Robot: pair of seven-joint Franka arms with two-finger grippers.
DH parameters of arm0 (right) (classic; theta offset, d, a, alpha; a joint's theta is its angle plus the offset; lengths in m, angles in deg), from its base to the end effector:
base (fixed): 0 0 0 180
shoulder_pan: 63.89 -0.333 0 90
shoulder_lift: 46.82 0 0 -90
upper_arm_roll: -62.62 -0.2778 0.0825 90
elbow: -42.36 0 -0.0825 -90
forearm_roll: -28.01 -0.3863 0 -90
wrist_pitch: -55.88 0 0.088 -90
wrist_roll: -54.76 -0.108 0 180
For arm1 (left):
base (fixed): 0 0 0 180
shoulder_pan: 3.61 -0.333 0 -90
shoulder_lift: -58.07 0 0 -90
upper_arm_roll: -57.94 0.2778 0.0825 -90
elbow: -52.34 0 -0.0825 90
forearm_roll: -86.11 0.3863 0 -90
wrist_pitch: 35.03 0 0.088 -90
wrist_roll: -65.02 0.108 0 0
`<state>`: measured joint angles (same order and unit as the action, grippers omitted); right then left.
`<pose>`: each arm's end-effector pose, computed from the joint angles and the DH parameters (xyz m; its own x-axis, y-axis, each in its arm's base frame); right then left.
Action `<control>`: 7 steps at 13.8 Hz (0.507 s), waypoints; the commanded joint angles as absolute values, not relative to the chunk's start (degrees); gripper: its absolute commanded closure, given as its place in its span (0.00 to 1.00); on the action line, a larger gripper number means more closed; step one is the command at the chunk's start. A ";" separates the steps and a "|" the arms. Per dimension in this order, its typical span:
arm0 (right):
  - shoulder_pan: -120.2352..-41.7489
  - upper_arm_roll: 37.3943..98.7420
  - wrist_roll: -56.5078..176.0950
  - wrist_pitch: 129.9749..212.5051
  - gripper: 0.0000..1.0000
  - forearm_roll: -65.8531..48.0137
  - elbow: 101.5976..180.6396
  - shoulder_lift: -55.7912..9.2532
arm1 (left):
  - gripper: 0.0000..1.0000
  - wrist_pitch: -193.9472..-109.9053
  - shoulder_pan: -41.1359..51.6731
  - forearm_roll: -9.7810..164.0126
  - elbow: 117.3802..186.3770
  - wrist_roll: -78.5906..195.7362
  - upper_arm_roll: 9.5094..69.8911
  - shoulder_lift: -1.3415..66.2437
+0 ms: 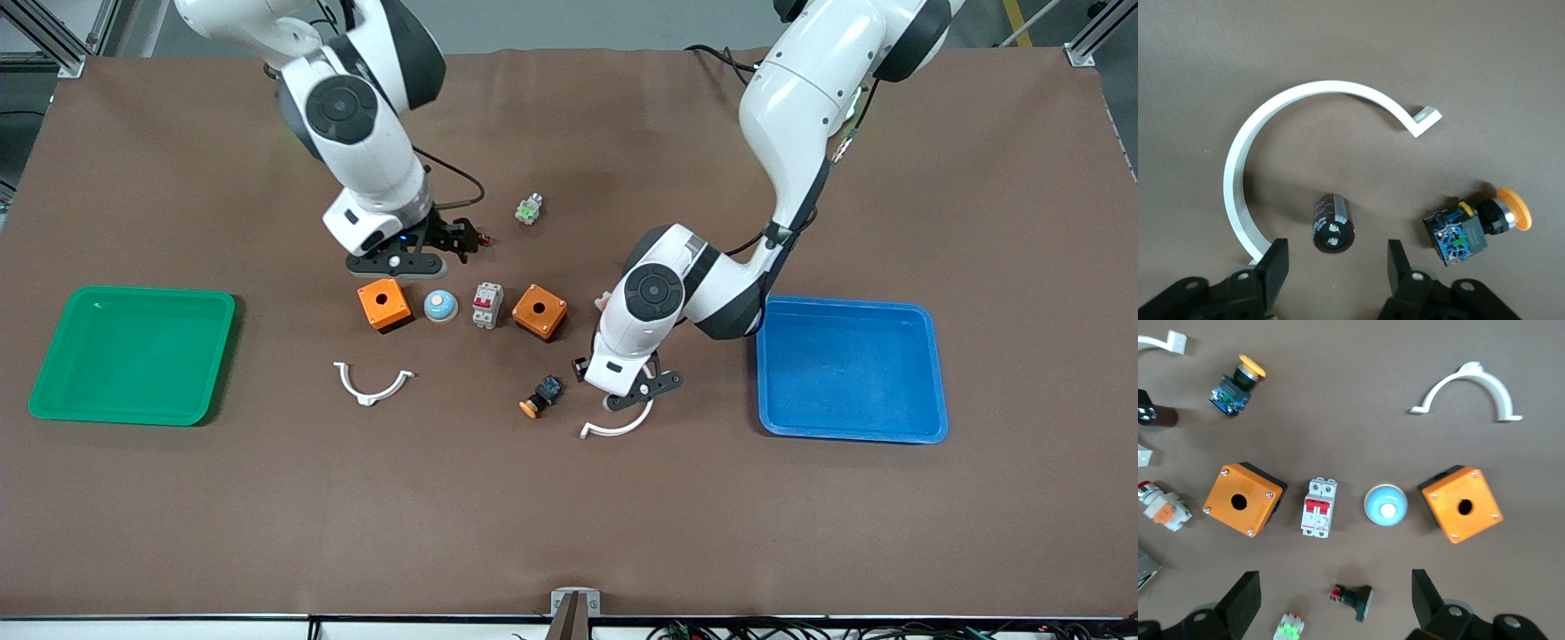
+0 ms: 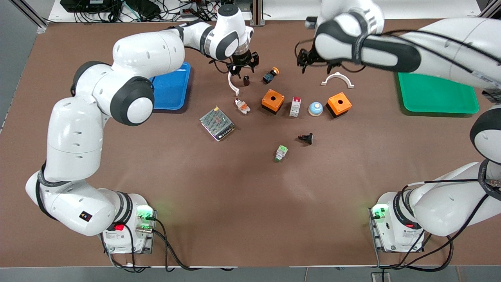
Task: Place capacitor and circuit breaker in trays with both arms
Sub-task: 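Lower the left gripper over the capacitor while the right gripper descends to the breaker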
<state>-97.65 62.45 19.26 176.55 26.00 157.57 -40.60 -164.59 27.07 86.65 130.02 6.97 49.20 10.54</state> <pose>0.4731 0.3203 0.3601 0.9986 -0.0452 -0.0286 -0.0457 -0.9988 -0.0168 0.5701 -0.4407 0.2083 0.9313 0.3615 -0.0453 0.3644 -0.9229 0.1246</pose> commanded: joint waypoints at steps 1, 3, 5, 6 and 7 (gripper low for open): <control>-98.26 63.15 18.46 180.76 0.00 24.59 158.90 -36.82 | 0.38 -164.23 28.21 87.69 128.98 6.14 50.12 9.12; -98.26 63.23 18.55 184.19 0.00 20.39 158.90 -33.74 | 0.40 -164.23 28.30 87.78 128.98 6.14 50.12 8.24; -98.35 63.15 18.55 186.13 0.00 19.75 158.82 -31.01 | 0.43 -164.31 28.30 87.78 128.90 6.22 50.12 7.80; -98.35 63.15 18.55 186.83 0.00 19.75 158.73 -29.96 | 0.43 -164.31 28.30 87.78 128.89 6.22 50.12 7.63; -98.35 63.15 18.55 187.10 0.00 19.67 158.29 -28.99 | 0.45 -164.40 28.30 87.78 128.89 6.22 50.12 7.54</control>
